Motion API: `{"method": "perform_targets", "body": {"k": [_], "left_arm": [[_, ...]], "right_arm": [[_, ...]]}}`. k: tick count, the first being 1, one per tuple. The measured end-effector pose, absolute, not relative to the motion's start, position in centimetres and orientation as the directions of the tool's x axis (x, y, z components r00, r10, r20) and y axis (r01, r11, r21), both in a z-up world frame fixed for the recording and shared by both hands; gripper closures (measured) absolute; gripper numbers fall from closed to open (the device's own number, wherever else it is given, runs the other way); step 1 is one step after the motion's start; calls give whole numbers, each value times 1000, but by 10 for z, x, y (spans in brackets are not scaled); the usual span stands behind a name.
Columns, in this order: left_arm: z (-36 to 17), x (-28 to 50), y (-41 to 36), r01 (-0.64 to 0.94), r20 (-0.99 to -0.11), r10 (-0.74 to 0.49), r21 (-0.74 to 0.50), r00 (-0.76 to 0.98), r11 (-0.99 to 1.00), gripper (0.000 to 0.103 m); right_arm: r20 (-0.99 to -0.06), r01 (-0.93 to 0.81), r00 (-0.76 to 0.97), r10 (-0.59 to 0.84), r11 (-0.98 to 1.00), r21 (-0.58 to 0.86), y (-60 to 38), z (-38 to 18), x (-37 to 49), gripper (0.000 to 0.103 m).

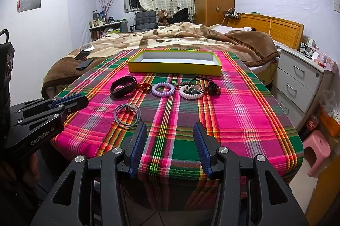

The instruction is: Organize jewelry

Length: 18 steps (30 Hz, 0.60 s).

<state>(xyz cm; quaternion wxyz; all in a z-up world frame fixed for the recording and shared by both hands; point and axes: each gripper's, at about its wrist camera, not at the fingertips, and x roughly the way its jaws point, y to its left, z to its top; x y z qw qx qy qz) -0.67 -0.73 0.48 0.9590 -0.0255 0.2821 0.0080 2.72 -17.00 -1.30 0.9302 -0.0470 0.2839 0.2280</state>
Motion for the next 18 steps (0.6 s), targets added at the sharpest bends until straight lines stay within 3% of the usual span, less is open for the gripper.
{"method": "perform_targets", "body": {"k": [18], "left_arm": [[6,-8,-10,-27,-541,-1,-43,841,999,94]], "right_arm": [[-547,-449,738,395,893,40,-170,-10,26,57]]}}
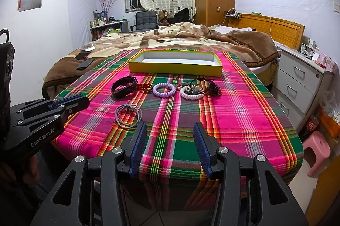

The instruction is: Organize jewelry

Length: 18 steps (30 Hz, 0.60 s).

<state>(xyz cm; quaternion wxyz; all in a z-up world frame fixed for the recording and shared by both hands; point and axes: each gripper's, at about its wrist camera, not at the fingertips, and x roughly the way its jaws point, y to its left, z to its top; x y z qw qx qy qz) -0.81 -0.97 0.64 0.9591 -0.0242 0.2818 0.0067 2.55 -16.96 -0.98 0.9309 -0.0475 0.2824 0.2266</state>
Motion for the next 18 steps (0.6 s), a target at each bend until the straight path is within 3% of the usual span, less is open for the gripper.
{"method": "perform_targets", "body": {"k": [18], "left_arm": [[7,-9,-12,-24,-540,-2,-41,842,999,94]], "right_arm": [[-548,-449,738,395,893,39,-170,-10,25,57]]}}
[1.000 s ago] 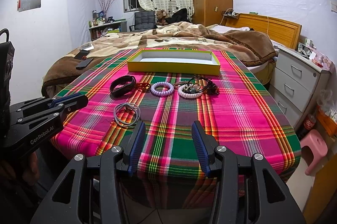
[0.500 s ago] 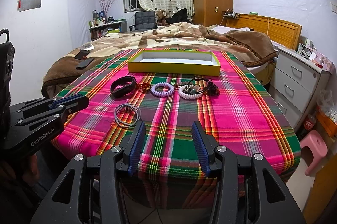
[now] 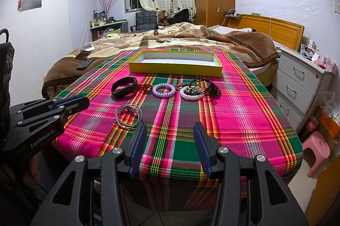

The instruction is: Organize jewelry

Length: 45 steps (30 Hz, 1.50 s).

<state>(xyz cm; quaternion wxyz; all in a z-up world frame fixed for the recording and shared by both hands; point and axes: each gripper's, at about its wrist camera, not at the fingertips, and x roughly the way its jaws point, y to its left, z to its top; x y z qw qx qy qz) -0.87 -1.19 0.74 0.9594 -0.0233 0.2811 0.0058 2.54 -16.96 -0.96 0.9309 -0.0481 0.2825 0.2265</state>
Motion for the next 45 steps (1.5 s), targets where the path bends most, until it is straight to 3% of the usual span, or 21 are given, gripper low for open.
{"method": "perform_targets", "body": {"k": [8,15,26,45], "left_arm": [[9,-9,-13,-21,-541,-7,-45,841,999,94],[8,-7,-11,-17,-548,-16,-55,836,998,82],[3,10,5,-29,-560,-18,-74,828,997,82],[-13,80,35,-98,-656,15,-90,754,991,82]], "right_arm": [[-548,-448,738,394,893,39,-170,-9,25,57],[-551,-445,738,391,895,38,-172,-7,26,57],[-559,-434,738,379,900,38,-173,-10,44,57],[-613,-390,706,355,917,81,-172,-18,114,57]]}}
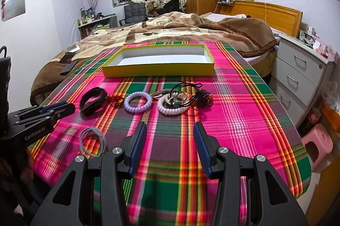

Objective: Organize jewelry
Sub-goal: 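Close the left tool on the black wristband while the right tool approaches the dark beaded bracelet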

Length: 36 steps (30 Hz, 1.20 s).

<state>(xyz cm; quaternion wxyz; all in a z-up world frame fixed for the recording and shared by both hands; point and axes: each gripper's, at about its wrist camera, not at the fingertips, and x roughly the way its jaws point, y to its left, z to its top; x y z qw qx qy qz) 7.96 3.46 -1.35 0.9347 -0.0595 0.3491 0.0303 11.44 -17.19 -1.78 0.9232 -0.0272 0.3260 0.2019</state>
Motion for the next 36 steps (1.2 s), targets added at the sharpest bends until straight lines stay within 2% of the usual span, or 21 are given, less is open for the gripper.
{"method": "perform_targets", "body": {"k": [15,24,30,34,36], "left_arm": [[-31,122,57,-148,-725,28,-102,688,984,82],[-36,136,57,-141,-749,2,-122,662,983,82],[-36,143,54,-136,-757,8,-107,654,985,82],[-36,147,50,-137,-760,28,-81,650,987,82],[-36,148,48,-137,-762,42,-62,646,989,82]], "right_arm": [[-686,-400,635,356,911,102,-153,-34,165,57],[-691,-288,660,294,949,128,-177,-30,205,57],[-727,-261,611,314,947,189,-188,-38,230,57],[-753,-264,574,324,943,204,-188,-42,242,58],[-762,-263,558,329,941,213,-189,-45,245,66]]}}
